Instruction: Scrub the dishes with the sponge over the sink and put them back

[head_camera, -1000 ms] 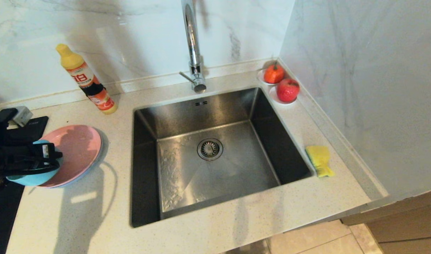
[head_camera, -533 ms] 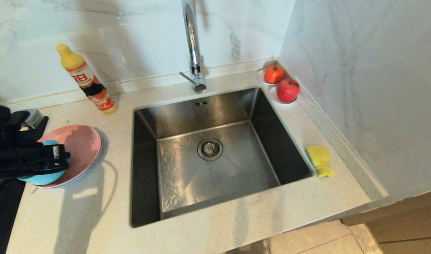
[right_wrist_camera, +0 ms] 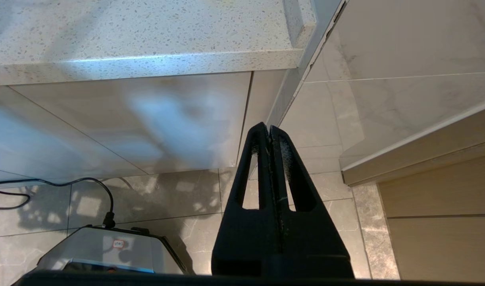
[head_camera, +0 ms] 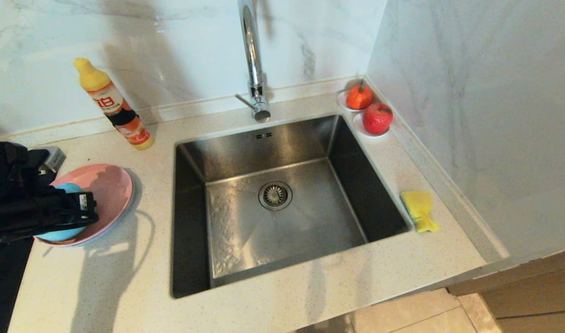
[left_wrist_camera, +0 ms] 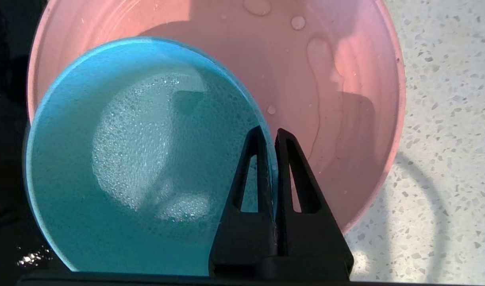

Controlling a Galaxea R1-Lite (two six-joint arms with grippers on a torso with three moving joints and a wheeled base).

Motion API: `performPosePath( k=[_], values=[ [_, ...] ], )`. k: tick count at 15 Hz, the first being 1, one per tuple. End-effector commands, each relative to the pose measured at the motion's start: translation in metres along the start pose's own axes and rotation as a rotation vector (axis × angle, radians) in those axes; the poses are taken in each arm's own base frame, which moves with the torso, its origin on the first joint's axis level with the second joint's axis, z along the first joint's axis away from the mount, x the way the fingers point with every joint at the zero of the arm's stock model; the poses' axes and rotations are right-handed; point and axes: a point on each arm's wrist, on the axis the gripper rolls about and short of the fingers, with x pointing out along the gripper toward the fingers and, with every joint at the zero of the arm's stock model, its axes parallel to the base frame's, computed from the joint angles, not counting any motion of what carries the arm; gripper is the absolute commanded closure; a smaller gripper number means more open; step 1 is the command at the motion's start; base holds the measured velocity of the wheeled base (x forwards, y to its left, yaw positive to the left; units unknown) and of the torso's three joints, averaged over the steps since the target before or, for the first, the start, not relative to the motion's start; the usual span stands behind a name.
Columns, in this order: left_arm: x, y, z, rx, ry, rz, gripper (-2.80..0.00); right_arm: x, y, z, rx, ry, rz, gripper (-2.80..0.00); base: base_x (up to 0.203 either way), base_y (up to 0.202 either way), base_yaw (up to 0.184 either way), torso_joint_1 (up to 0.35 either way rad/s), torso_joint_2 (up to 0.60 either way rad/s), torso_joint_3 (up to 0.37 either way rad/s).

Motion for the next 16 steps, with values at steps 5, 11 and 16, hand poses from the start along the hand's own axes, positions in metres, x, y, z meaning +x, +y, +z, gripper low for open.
performPosePath(
  k=[5, 11, 16],
  values=[
    [-0.007, 0.0, 0.01, -0.041, -0.042, -0.01, -2.8, 0.0, 0.0, 0.0, -0.001, 0.002, 0.001, 0.0, 0.0, 0.0, 0.0, 0.0, 0.0, 0.0],
    [-0.044, 0.002, 0.057, -0.128, -0.185, -0.01, -2.8, 0.0, 0.0, 0.0, -0.001, 0.002, 0.001, 0.0, 0.0, 0.0, 0.0, 0.0, 0.0, 0.0],
    [-0.062, 0.003, 0.096, -0.205, -0.258, -0.05, 0.0, 0.0, 0.0, 0.0, -0.001, 0.002, 0.001, 0.0, 0.0, 0.0, 0.0, 0.0, 0.0, 0.0]
  ],
)
